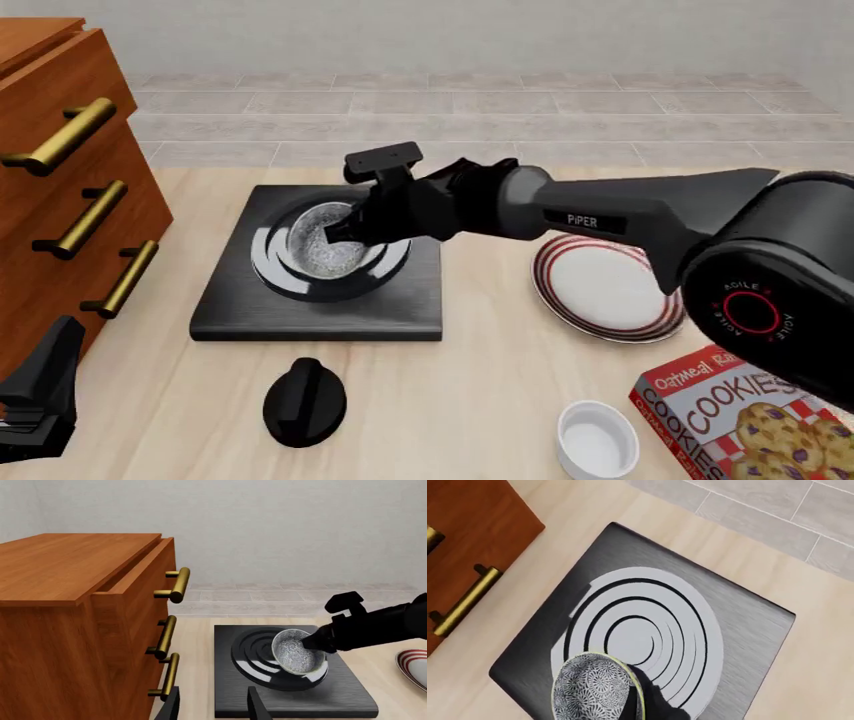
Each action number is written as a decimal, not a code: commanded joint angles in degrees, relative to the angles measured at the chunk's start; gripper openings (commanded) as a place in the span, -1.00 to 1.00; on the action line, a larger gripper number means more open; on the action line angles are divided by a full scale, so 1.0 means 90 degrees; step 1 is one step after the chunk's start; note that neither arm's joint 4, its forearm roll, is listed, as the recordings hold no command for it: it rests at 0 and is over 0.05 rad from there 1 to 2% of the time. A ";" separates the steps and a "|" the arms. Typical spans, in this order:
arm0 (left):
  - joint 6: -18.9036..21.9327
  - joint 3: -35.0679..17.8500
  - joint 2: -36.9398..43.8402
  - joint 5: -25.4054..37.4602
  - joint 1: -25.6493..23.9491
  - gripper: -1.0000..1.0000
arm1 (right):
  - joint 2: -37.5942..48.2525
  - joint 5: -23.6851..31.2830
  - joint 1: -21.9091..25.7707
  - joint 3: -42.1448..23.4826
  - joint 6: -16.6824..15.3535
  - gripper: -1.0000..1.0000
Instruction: Pick the akita bowl on the stove and place it on the plate.
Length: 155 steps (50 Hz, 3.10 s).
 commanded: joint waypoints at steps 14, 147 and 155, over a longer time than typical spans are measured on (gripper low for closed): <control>0.0000 0.0000 0.0000 0.0000 0.0000 1.00 | -0.1056 -0.0030 -0.0205 0.0802 -0.0199 -1.00; 0.0000 0.0000 0.0000 0.0000 0.0000 1.00 | -0.2369 -0.2536 -0.3650 0.4404 0.0034 -1.00; 0.0000 0.0000 0.0000 0.0000 0.0000 1.00 | -0.2378 -0.2702 -0.3864 0.4599 0.0061 -1.00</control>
